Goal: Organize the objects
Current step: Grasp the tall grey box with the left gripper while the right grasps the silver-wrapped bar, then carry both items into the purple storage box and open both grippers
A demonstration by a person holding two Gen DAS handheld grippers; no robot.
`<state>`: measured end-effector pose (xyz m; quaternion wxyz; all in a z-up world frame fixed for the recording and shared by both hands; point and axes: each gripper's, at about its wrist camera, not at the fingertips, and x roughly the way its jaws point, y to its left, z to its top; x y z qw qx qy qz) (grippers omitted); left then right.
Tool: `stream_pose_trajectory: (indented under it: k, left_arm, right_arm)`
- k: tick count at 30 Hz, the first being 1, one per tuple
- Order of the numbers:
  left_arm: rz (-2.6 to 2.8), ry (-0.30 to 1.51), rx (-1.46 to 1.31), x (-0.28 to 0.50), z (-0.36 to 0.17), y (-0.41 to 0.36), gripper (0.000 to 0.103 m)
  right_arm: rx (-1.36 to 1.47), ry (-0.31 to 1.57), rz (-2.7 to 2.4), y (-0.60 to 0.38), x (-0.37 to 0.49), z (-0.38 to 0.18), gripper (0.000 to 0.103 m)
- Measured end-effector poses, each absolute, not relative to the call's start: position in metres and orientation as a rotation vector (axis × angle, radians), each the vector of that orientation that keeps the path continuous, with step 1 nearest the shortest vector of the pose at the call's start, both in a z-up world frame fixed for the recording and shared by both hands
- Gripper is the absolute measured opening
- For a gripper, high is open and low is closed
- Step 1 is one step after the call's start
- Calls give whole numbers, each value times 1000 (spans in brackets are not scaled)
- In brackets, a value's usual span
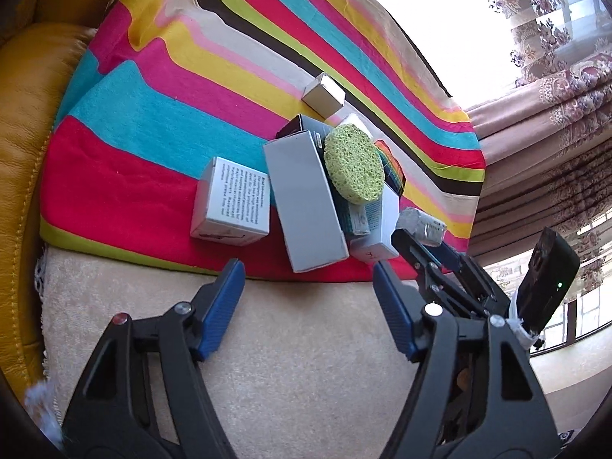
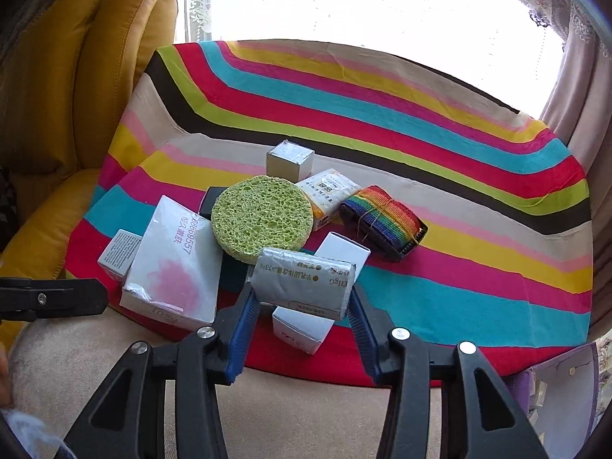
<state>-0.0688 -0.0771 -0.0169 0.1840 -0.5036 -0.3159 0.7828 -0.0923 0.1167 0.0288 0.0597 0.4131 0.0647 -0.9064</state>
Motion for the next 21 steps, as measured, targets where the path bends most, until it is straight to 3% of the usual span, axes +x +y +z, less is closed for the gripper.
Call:
stream_pose_trajectory:
  k: [7, 9, 13, 21]
  left_arm:
    - [2148, -1002, -1471, -88, -25, -60, 69]
    - [2157, -1010, -1498, -94, -30, -56, 62]
    - [2163, -984, -1517, -97, -35, -48, 40]
    - [2268, -934, -1393, -59, -18, -42, 38]
  right_arm:
    - [1230, 132, -2784, 135, -78, 35, 48]
    - [1227, 122, -2791, 140, -73, 36, 48]
    - [1237, 91, -2804, 152, -63, 36, 48]
    - [1253, 16, -2844, 178, -41, 39, 48]
